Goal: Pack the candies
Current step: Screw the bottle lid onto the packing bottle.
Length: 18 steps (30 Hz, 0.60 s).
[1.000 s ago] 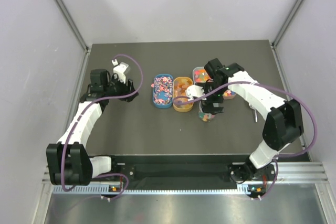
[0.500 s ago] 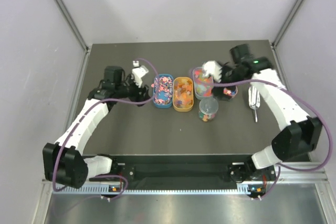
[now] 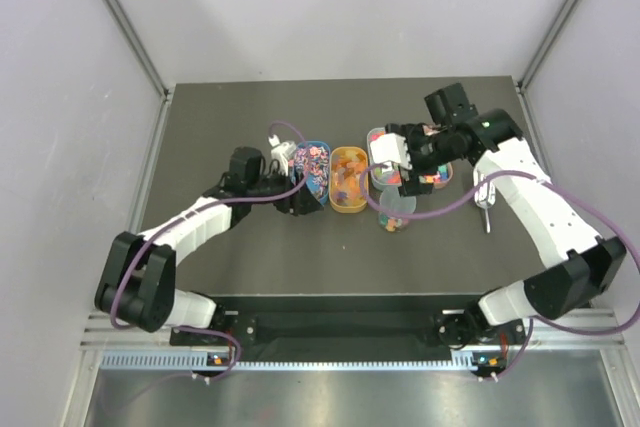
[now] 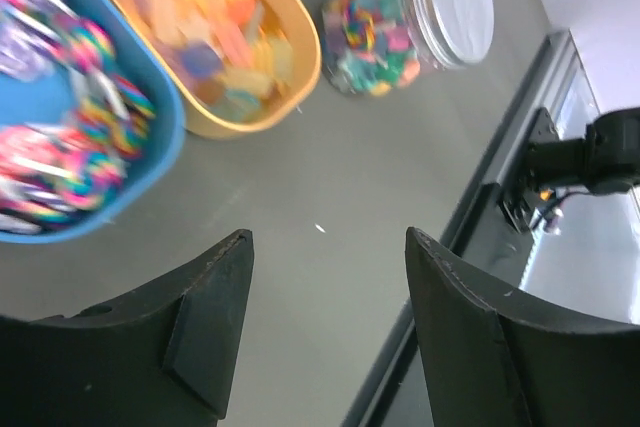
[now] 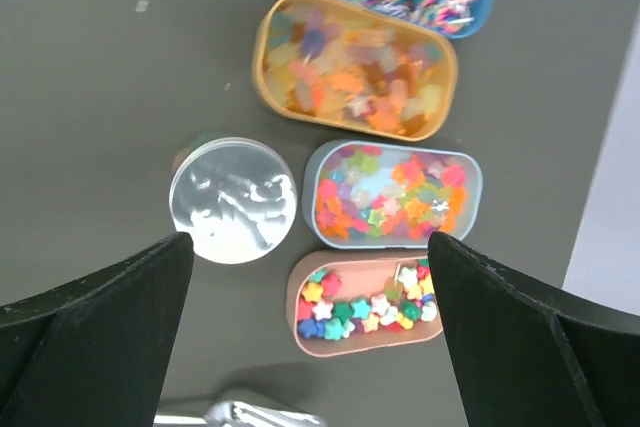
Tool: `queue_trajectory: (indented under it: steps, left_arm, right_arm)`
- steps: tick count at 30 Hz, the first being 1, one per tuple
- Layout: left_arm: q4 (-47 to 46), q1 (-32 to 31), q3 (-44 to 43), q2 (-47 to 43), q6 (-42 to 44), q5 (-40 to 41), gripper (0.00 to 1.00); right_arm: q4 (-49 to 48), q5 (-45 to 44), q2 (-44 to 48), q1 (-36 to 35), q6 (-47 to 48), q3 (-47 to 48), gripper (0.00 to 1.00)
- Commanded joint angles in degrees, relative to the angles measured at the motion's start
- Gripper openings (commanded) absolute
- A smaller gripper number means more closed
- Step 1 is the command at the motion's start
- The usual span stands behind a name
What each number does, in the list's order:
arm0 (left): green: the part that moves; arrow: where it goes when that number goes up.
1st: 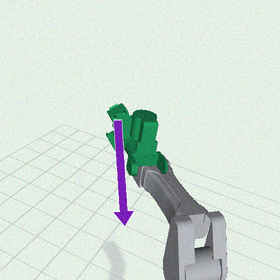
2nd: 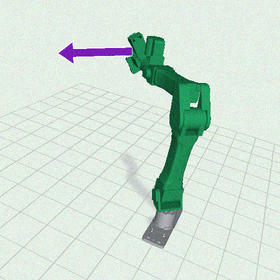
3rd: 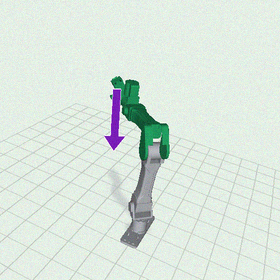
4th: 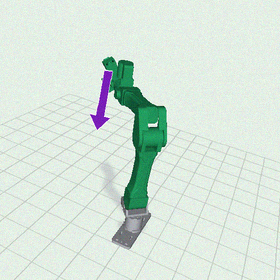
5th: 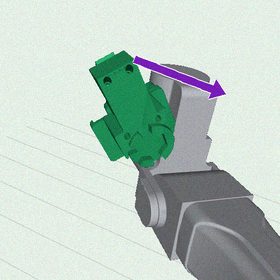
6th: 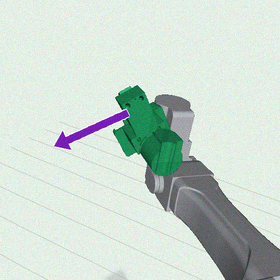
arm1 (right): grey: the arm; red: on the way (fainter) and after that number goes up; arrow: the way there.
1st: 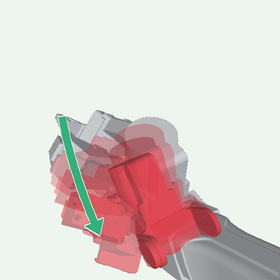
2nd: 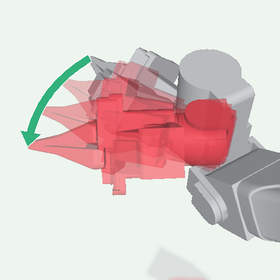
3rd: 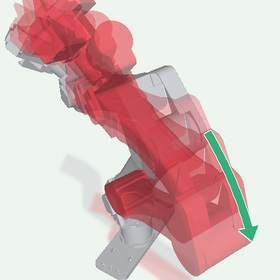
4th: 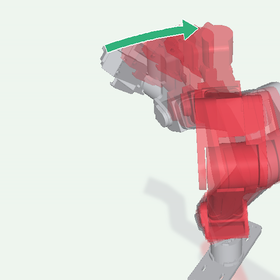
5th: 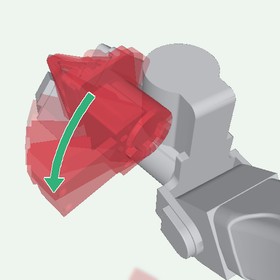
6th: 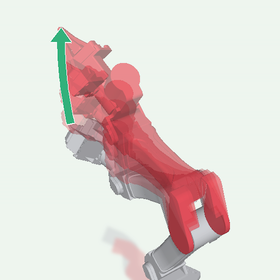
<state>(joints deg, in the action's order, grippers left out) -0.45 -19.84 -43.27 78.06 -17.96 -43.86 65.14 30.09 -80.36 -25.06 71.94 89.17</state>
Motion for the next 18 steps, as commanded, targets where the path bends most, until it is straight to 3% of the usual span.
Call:
queue_trajectory:
  steps: [1,6,9,12,14,18]
  left_arm:
    - [-11.3,-4.2,2.0,0.7,-5.1,-1.9,0.67]
    - [-11.0,-8.8,2.8,3.7,8.2,2.8,0.7]
    - [-9.1,-11.1,1.6,4.5,10.3,3.4,0.7]
    - [-6.1,-14.6,1.9,3.2,15.3,5.4,0.7]
    - [-7.6,-15.9,5.2,2.3,17.5,7.4,0.69]
    - [-22.6,-19.9,15.7,1.7,21.6,12.4,0.69]
  right_arm:
    - [8.6,-3.3,-1.9,-0.9,16.1,-1.0,1.0]
    - [1.5,-7.0,-1.0,0.3,22.9,-7.9,1.0]
    - [-2.5,-6.4,-2.9,1.7,12.7,-7.2,1.0]
    - [-6.7,-0.7,-5.8,6.5,-4.4,-4.4,1.0]
    - [-6.2,5.4,-6.5,9.9,-9.3,-3.6,1.0]
    - [-5.2,7.9,-6.6,12.3,-11.5,-6.0,1.0]
